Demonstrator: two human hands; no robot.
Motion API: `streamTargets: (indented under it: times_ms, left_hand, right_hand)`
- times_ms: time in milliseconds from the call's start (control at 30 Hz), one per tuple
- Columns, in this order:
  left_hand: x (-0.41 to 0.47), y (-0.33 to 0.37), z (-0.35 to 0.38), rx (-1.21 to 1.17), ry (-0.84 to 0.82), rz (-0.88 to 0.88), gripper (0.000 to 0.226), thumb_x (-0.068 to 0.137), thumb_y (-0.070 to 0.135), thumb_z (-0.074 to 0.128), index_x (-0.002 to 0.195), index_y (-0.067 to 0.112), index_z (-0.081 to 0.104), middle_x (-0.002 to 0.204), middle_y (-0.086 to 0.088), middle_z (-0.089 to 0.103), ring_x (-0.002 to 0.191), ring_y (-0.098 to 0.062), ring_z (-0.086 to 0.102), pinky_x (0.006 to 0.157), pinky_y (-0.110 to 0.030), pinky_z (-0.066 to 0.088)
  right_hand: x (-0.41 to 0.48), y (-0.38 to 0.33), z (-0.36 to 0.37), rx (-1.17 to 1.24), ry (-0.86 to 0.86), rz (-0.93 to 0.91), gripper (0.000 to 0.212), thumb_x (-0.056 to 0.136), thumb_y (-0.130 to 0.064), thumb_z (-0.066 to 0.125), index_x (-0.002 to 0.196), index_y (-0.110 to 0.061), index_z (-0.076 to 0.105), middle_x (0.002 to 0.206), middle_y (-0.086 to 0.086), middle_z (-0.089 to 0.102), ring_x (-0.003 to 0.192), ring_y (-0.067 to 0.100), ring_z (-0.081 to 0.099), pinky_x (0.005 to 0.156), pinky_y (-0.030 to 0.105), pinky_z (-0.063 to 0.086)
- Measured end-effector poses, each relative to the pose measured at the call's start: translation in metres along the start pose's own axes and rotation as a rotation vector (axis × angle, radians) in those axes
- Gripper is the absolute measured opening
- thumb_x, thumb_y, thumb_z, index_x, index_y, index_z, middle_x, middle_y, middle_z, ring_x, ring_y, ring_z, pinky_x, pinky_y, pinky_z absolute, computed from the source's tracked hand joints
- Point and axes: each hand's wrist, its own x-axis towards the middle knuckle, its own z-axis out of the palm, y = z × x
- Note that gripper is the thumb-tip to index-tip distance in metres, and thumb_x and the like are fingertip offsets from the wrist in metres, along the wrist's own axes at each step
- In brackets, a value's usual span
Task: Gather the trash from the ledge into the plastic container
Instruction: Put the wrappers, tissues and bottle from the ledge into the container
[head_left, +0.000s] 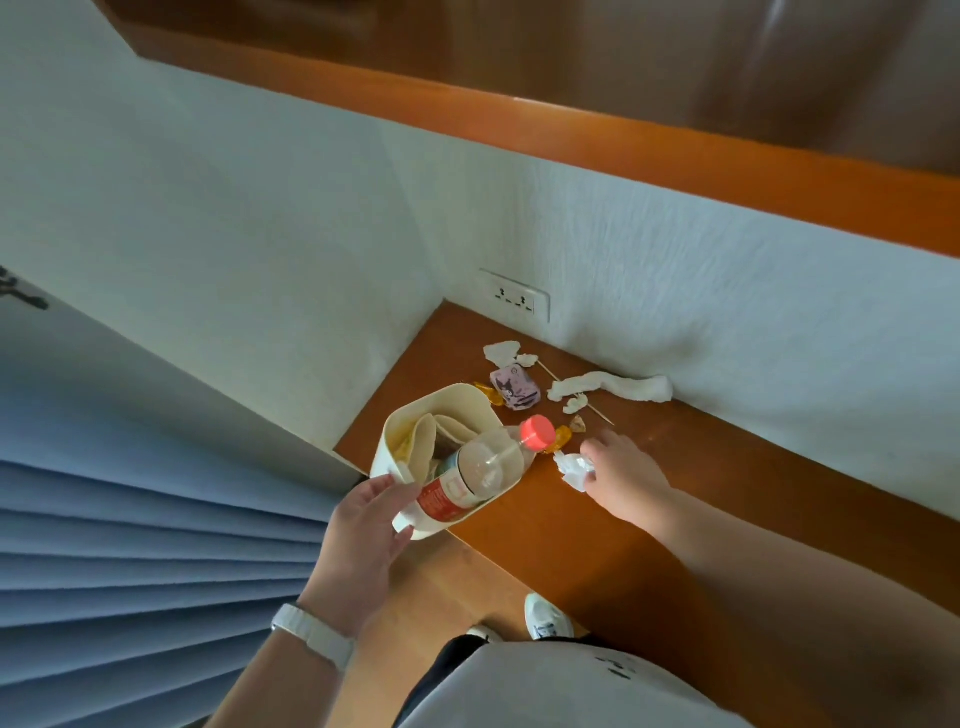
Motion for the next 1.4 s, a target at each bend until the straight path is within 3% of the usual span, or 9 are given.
streamTargets:
  times_ms: [100,267,500,633,800,933,1100,1267,1400]
  left_hand:
    - [-0.003,0.003,0.002,-0.007,-0.006,0.014,0.008,0.098,0.011,0.057,0.101,0.016,0.062,0.104,-0.002,0.061,0.109,-0.020,0.054,0.106,-0.044,0.041]
    - [-0.004,0.003,0.001,-0.002,-0.009,0.027,0.008,0.096,0.012,0.060,0.103,0.016,0.061,0.106,-0.002,0.061,0.111,-0.021,0.054,0.108,-0.047,0.041]
    - [-0.009,-0.001,0.000,0.009,-0.019,0.033,0.008,0.097,0.012,0.059,0.104,0.017,0.061,0.108,-0.003,0.061,0.110,-0.020,0.054,0.108,-0.046,0.042]
    - [-0.012,-0.004,-0.002,-0.006,0.008,0.041,0.011,0.096,0.012,0.060,0.107,0.015,0.060,0.109,-0.005,0.060,0.110,-0.021,0.055,0.105,-0.045,0.043]
    - [-0.011,-0.008,-0.003,0.000,-0.009,0.045,0.010,0.095,0.013,0.063,0.104,0.018,0.062,0.105,0.000,0.062,0.109,-0.020,0.056,0.106,-0.045,0.044]
    - [-0.012,-0.013,-0.001,0.168,-0.029,0.083,0.017,0.099,0.014,0.059,0.115,0.019,0.063,0.104,0.014,0.065,0.095,-0.004,0.061,0.079,-0.019,0.054]
    - [-0.015,-0.008,0.004,0.063,-0.028,0.025,0.008,0.099,0.017,0.060,0.105,0.019,0.064,0.107,0.002,0.071,0.102,-0.011,0.063,0.102,-0.041,0.047]
    - [-0.014,-0.009,0.001,-0.008,-0.025,-0.038,0.030,0.094,0.022,0.067,0.121,0.010,0.064,0.120,-0.007,0.072,0.122,-0.025,0.061,0.111,-0.047,0.042]
    - [-0.013,-0.011,-0.001,-0.059,-0.017,-0.077,0.027,0.092,0.017,0.069,0.117,0.007,0.066,0.118,-0.009,0.072,0.120,-0.026,0.061,0.114,-0.052,0.041]
  right_hand:
    - [-0.002,0.001,0.002,0.009,-0.032,0.011,0.031,0.097,-0.023,0.054,0.128,-0.018,0.056,0.127,0.002,0.054,0.109,0.018,0.057,0.089,0.031,0.052]
    - [-0.003,0.008,0.001,0.101,-0.015,0.058,0.024,0.097,-0.023,0.054,0.119,-0.015,0.060,0.105,-0.002,0.055,0.086,0.012,0.059,0.077,0.027,0.055]
    - [-0.005,-0.001,-0.043,0.323,0.156,0.039,0.026,0.095,-0.022,0.060,0.118,-0.012,0.063,0.102,-0.003,0.056,0.084,0.013,0.059,0.074,0.029,0.054]
    - [-0.005,-0.018,-0.088,0.449,0.300,-0.023,0.021,0.092,-0.023,0.064,0.111,-0.014,0.065,0.095,-0.004,0.057,0.071,0.009,0.056,0.059,0.023,0.042]
    - [-0.018,-0.059,-0.143,0.527,0.419,-0.185,0.014,0.091,-0.021,0.065,0.105,-0.016,0.065,0.096,-0.006,0.060,0.074,0.004,0.054,0.062,0.017,0.040]
    - [-0.036,-0.104,-0.164,0.494,0.299,-0.427,0.014,0.089,-0.025,0.067,0.102,-0.020,0.064,0.092,-0.012,0.058,0.073,0.005,0.057,0.061,0.021,0.047]
    - [-0.039,-0.145,-0.157,0.328,0.133,-0.616,0.016,0.091,-0.025,0.065,0.104,-0.015,0.063,0.091,-0.011,0.053,0.070,0.003,0.052,0.063,0.024,0.044]
    - [-0.031,-0.163,-0.148,0.177,0.089,-0.665,0.024,0.096,-0.025,0.059,0.117,-0.014,0.060,0.098,-0.010,0.049,0.069,0.003,0.044,0.058,0.014,0.025]
    - [-0.025,-0.174,-0.143,0.144,0.042,-0.710,0.030,0.096,-0.022,0.059,0.124,-0.011,0.058,0.110,0.000,0.058,0.080,0.011,0.053,0.061,0.017,0.036]
